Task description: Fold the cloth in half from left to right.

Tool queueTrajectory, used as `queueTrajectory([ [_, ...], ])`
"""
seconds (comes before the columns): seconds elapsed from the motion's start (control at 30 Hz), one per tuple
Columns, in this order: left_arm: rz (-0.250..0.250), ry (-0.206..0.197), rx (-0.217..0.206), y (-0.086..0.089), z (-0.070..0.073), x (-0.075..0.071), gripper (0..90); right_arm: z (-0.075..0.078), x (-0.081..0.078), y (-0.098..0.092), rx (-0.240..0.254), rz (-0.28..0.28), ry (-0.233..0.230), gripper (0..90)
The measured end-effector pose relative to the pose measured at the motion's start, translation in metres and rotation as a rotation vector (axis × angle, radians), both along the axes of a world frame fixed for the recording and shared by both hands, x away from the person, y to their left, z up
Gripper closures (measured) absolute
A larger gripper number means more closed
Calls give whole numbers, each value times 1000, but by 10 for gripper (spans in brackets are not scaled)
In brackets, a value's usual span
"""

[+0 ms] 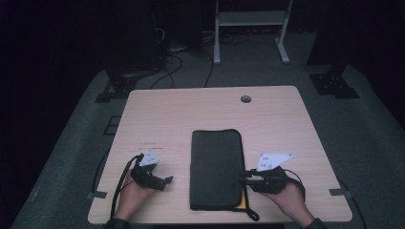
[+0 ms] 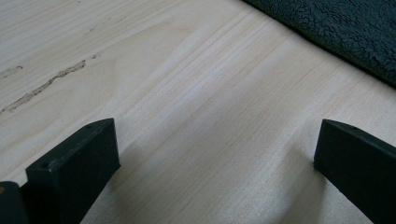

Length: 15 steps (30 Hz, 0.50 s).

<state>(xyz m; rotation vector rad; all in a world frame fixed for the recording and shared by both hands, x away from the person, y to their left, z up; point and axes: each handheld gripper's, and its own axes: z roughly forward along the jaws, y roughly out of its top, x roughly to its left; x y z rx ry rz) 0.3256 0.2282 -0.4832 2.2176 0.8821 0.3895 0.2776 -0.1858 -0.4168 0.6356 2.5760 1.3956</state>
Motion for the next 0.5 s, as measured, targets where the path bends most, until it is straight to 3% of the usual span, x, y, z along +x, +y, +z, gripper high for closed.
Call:
queueTrajectory([
  [0.17, 3, -1, -4, 0, 0, 0, 0, -2, 11, 1, -15, -6, -3, 718],
  [0.3, 1, -2, -2, 0, 0, 0, 0, -15, 17, 5, -70, 12, 18, 712],
  [0.5, 5, -2, -3, 0, 0, 0, 0, -35, 6, 4, -153, 56, 48, 636],
])
